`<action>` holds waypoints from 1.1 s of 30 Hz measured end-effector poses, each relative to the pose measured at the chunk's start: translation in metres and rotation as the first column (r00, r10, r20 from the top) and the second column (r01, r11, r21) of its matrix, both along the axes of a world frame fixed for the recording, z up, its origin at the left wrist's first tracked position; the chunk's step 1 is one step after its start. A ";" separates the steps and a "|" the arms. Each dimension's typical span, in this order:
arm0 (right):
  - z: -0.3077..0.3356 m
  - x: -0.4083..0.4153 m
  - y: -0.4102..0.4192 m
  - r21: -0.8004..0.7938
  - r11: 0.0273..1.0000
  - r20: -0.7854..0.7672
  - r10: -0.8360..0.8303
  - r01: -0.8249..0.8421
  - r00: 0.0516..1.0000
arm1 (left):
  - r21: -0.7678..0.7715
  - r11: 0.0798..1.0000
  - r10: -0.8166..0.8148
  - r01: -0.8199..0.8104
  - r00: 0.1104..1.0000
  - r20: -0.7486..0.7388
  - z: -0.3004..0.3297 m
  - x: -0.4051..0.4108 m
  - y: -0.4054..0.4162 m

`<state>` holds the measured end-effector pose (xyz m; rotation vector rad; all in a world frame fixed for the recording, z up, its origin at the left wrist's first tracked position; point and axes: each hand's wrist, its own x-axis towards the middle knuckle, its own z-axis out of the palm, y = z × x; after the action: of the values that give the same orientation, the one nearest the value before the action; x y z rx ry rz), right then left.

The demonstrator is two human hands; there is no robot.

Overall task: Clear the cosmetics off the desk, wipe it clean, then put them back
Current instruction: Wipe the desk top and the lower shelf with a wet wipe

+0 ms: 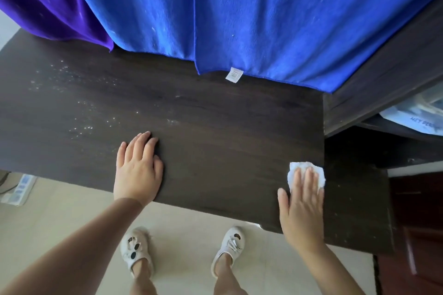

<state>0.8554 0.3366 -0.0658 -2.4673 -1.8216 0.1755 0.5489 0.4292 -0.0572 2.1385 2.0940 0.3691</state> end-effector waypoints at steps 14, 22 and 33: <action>-0.009 -0.162 -0.004 0.121 0.973 -0.016 0.197 -0.194 0.980 | -0.060 0.945 -0.266 0.322 0.860 0.436 0.023 -0.083 0.004; -0.007 -0.274 0.018 0.231 0.960 -0.097 -0.141 0.160 0.985 | -0.022 0.943 -0.328 0.331 0.941 0.085 0.011 -0.196 0.039; -0.008 -0.274 0.036 0.098 0.983 -0.113 0.167 -0.156 0.979 | 0.017 0.957 -0.290 0.289 0.956 0.037 0.002 -0.221 0.056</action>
<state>0.5816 0.3725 -0.0738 -2.1992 -1.9338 0.2424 0.3280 0.4854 -0.0552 2.3780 1.7246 0.3846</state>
